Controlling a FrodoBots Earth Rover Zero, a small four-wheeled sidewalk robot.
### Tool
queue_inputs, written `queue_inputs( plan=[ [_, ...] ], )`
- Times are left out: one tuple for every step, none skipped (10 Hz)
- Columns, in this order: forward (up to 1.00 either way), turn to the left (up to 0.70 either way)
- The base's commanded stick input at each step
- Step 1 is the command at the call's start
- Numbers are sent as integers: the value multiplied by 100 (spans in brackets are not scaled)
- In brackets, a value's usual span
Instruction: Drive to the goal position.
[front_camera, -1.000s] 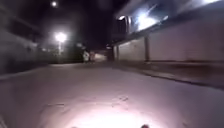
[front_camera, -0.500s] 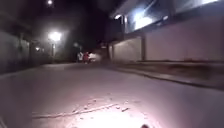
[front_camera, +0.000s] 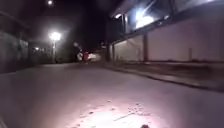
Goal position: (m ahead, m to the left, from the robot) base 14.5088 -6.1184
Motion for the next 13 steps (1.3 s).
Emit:
queue_inputs(
  plan=[
    [70, 0],
    [70, 0],
    [70, 0],
    [70, 0],
    [70, 0],
    [70, 0],
    [70, 0],
    [70, 0],
    [70, 0],
    [70, 0],
    [70, 0],
    [70, 0],
    [70, 0]
  ],
)
